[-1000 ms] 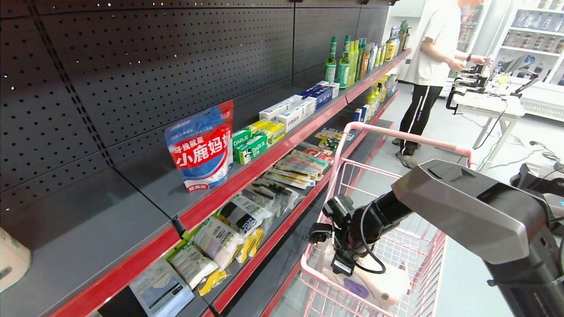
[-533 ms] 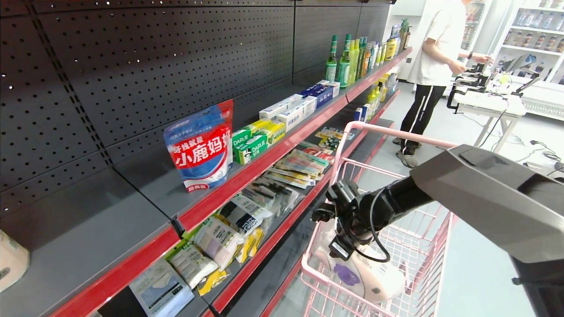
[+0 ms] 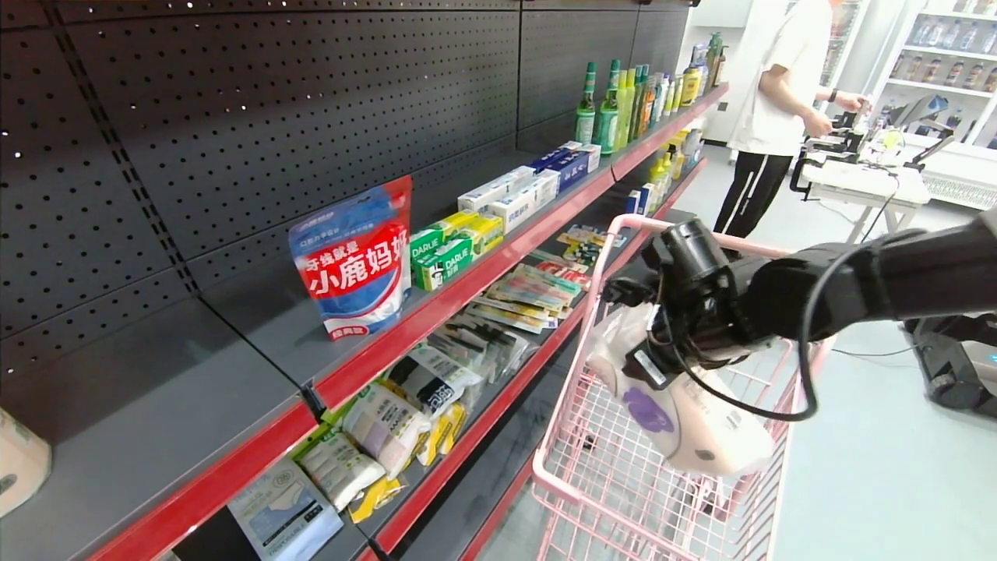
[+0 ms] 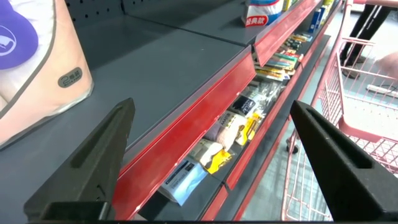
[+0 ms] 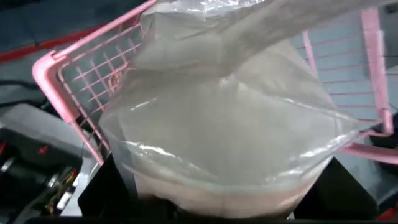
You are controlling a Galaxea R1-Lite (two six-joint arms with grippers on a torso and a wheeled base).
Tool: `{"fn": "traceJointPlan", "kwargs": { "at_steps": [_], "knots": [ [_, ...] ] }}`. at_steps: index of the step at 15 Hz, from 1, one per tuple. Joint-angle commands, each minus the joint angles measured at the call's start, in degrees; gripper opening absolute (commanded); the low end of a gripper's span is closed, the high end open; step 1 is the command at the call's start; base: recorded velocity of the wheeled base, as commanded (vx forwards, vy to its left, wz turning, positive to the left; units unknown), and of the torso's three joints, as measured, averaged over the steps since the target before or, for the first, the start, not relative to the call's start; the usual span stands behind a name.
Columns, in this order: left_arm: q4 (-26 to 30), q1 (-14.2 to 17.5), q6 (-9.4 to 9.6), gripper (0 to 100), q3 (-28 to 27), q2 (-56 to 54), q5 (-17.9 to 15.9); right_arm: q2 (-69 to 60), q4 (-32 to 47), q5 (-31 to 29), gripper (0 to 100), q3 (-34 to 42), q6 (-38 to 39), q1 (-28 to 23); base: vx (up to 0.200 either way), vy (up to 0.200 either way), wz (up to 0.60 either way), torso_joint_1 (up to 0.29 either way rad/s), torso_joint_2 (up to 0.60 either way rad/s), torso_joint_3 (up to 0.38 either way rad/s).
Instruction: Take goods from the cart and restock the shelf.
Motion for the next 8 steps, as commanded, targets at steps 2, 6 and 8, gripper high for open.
{"fn": "traceJointPlan", "kwargs": {
  "at_steps": [2, 6, 8],
  "knots": [
    [0.03, 0.01, 0.0, 100, 0.01, 0.09, 0.01, -16.23, -0.01, -3.1, 0, 4.01, 1.26, 0.18, 0.0, 0.0, 0.0, 0.0, 0.0, 0.0],
    [-0.06, 0.01, 0.0, 100, 0.01, 0.09, 0.01, -36.97, -0.01, -8.82, 0, 13.5, 1.44, 1.41, 0.0, 0.0, 0.0, 0.0, 0.0, 0.0],
    [0.03, 0.01, 0.09, 100, 0.01, 0.09, 0.01, -44.61, -0.27, -9.7, 0, 17.02, 1.44, 1.41, 0.0, 0.0, 0.0, 0.0, 0.0, 0.0]
  ]
}}
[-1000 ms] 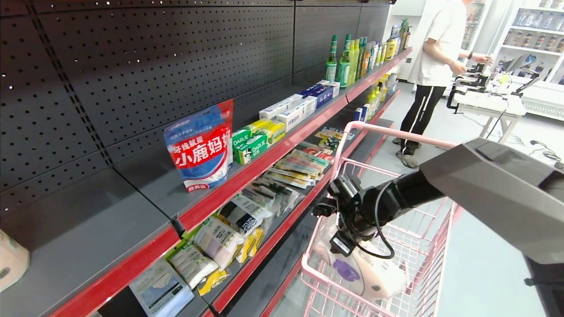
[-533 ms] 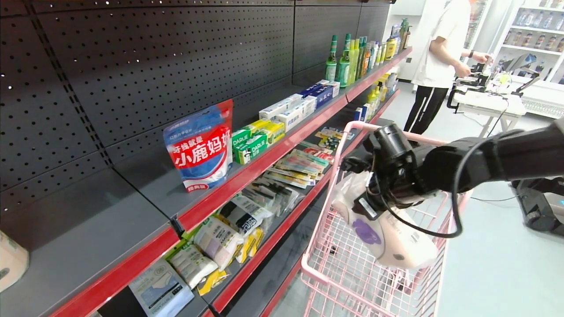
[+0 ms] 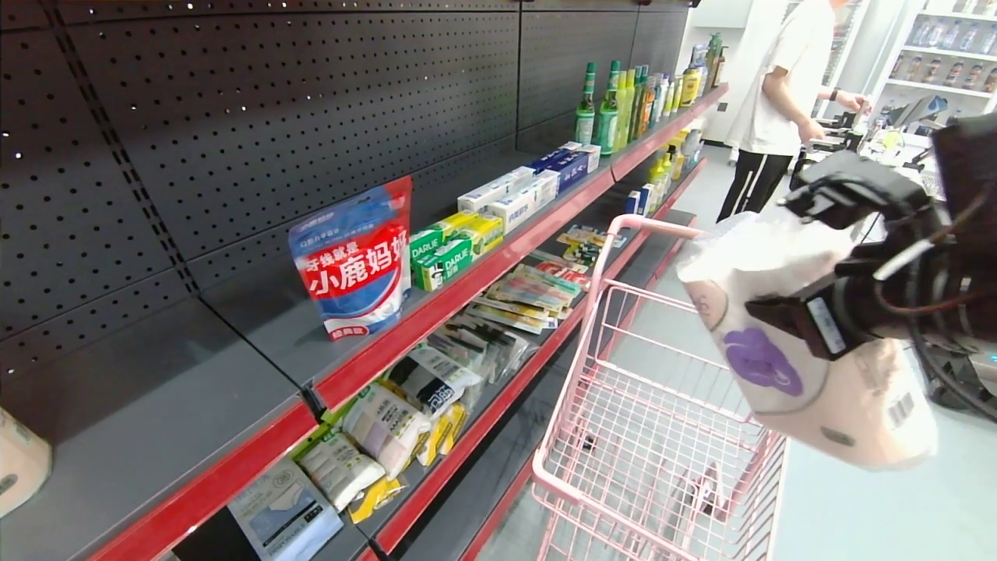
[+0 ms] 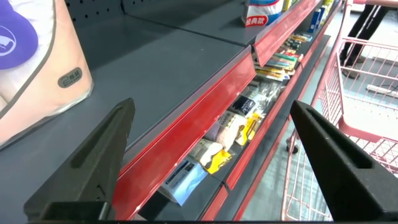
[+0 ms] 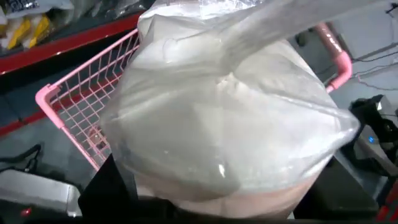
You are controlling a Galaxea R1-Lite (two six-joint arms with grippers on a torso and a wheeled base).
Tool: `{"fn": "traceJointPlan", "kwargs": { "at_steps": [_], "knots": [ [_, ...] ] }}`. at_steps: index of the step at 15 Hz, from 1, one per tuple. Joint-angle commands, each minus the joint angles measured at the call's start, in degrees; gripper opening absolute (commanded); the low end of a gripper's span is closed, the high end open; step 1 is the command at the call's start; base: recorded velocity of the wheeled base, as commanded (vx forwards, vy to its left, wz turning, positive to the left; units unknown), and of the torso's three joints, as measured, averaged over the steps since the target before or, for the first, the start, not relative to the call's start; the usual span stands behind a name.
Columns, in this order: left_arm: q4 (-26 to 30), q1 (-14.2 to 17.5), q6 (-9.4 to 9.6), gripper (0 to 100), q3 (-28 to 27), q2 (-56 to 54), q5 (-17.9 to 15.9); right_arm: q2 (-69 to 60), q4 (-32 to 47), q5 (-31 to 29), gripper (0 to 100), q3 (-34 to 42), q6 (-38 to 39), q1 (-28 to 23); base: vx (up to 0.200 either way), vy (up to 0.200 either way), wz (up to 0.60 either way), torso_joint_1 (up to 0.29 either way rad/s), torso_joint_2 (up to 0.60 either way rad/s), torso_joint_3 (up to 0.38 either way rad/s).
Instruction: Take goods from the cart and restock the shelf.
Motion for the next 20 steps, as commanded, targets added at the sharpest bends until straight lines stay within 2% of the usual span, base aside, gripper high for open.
{"fn": "traceJointPlan", "kwargs": {
  "at_steps": [1, 4, 9, 16, 20],
  "knots": [
    [0.01, -0.07, 0.01, 100, 0.01, 0.09, 0.01, -17.51, -0.31, -3.25, 0, 7.99, -0.15, 0.39, 0.0, 0.0, 0.0, 0.0, 0.0, 0.0],
    [-0.08, 0.02, 0.01, 100, 0.01, 0.09, 0.01, -28.32, -0.4, -6.94, 0, 14.67, -0.32, 0.12, 0.0, 0.0, 0.0, 0.0, 0.0, 0.0],
    [-0.08, -0.07, 0.01, 100, 0.01, 0.09, 0.01, -34.82, -0.66, -6.94, 0, 16.25, 3.19, -1.11, 0.0, 0.0, 0.0, 0.0, 0.0, 0.0],
    [-0.08, 0.02, 0.01, 100, 0.01, 0.09, 0.01, -46.34, -0.58, -5.09, 0, 23.54, 4.95, -0.84, 0.0, 0.0, 0.0, 0.0, 0.0, 0.0],
    [0.01, 0.02, -0.07, 100, 0.01, 0.09, 0.01, -50.38, -0.49, -1.58, 0, 25.57, 6.88, -1.02, 0.0, 0.0, 0.0, 0.0, 0.0, 0.0]
  ]
}}
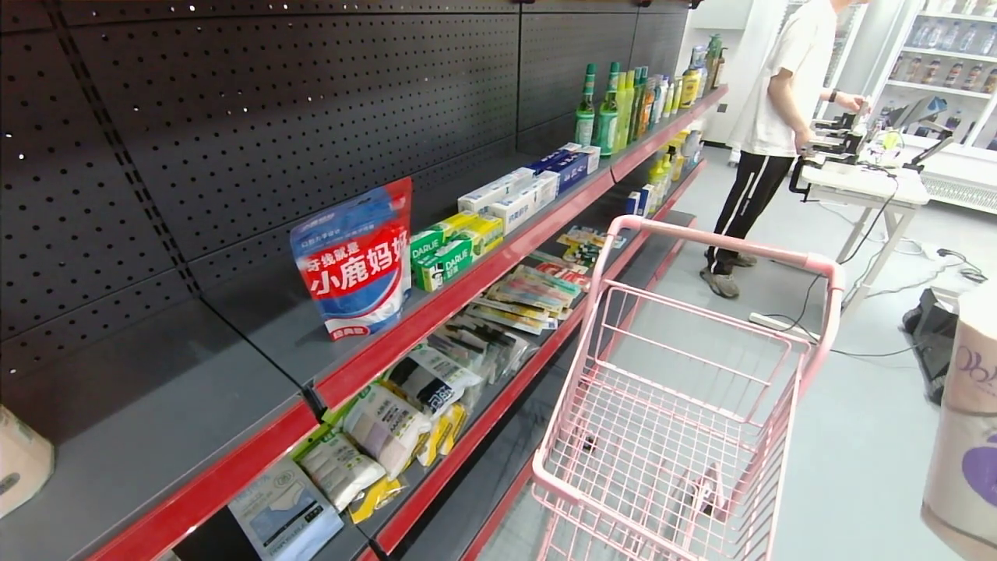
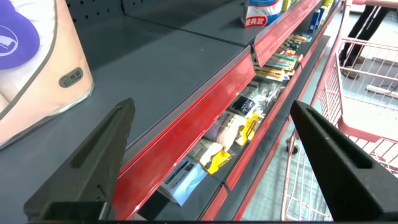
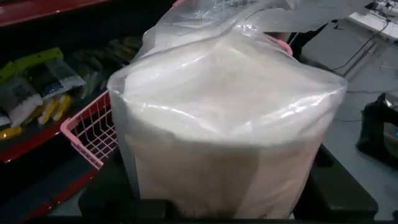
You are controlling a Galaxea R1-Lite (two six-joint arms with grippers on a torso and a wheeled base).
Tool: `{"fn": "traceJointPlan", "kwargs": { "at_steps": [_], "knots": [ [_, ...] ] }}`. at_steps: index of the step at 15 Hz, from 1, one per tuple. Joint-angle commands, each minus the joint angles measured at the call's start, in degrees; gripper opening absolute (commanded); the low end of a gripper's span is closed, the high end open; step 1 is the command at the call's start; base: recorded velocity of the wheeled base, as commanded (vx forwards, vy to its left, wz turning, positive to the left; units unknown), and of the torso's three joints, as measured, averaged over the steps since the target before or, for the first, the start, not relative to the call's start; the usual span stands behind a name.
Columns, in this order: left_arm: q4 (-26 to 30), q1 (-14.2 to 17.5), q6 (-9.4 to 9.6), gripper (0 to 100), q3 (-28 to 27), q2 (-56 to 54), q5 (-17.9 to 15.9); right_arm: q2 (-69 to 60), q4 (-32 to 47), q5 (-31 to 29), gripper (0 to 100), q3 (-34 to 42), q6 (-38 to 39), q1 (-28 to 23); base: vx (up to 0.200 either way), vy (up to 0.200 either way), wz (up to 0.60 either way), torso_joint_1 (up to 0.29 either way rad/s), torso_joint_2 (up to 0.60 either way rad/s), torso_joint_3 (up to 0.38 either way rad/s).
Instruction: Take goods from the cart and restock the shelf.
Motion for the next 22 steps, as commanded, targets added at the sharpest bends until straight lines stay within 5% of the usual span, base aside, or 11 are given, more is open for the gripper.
{"fn": "traceJointPlan", "kwargs": {
  "at_steps": [1, 22],
  "knots": [
    [-0.02, 0.02, -0.02, 100, 0.01, 0.09, 0.01, -2.71, 0.04, -0.01, 0, 1.11, 0.09, -0.52, 0.0, 0.0, 0.0, 0.0, 0.0, 0.0],
    [-0.11, -0.07, -0.02, 100, 0.01, 0.09, 0.01, -4.56, 0.47, 0.17, 0, 4.36, -2.81, -0.87, 0.0, 0.0, 0.0, 0.026, -0.06, -0.033]
  ]
}}
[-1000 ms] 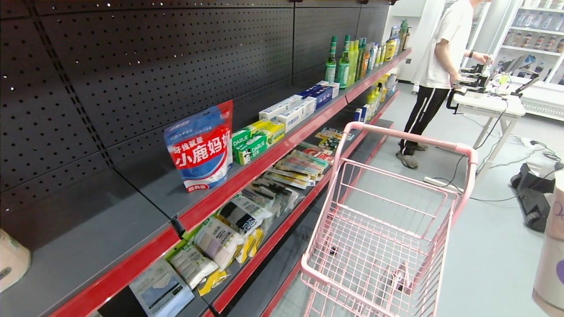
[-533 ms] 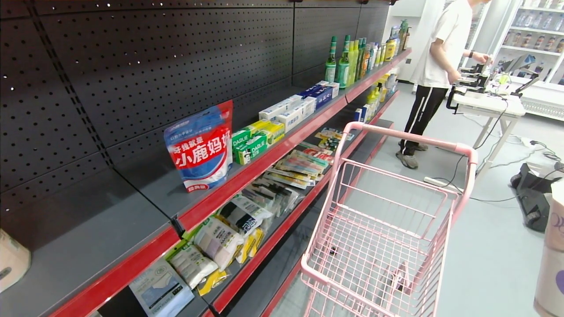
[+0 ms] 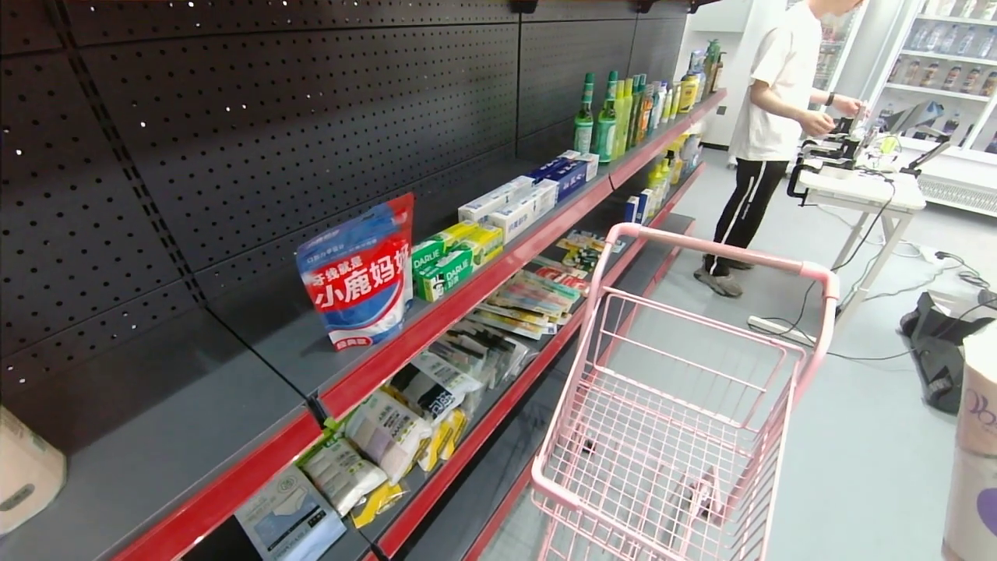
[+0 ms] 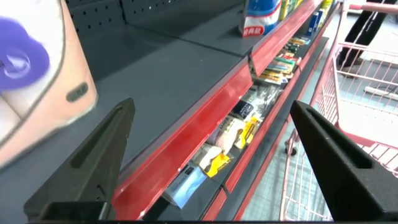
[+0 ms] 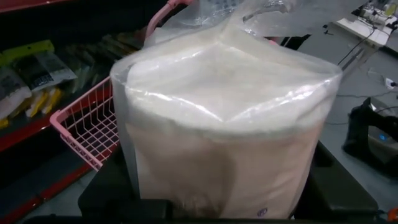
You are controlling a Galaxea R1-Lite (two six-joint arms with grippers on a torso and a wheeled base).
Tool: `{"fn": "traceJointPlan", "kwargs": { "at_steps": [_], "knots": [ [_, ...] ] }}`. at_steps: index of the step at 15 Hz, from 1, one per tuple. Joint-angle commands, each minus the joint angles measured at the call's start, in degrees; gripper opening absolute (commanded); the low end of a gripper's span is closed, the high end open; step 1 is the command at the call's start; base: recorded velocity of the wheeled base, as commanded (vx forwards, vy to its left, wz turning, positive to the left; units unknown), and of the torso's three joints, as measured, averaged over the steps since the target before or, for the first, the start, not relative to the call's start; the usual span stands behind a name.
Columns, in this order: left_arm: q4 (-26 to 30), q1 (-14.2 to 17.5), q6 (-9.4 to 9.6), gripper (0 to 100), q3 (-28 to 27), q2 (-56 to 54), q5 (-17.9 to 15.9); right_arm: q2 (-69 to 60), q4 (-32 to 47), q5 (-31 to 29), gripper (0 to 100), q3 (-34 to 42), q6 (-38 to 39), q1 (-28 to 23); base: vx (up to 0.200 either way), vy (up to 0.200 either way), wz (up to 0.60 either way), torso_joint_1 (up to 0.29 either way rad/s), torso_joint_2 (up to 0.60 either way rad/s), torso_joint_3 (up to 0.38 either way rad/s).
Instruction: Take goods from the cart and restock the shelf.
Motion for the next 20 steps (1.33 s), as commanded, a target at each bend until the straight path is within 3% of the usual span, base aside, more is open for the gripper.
{"fn": "traceJointPlan", "kwargs": {
  "at_steps": [1, 20],
  "knots": [
    [-0.06, 0.05, 0.0, 100, 0.01, 0.09, 0.01, 0.3, 0.06, 0.1, 0, 0.03, -0.01, 0.07, 0.0, 0.0, 0.0, 0.173, -0.38, -0.217],
    [0.03, 0.05, 0.0, 100, 0.01, 0.09, 0.01, 2.05, 0.06, 0.27, 0, 0.03, -0.37, 0.16, 0.0, 0.0, 0.0, 0.149, -0.32, -0.177]
  ]
}}
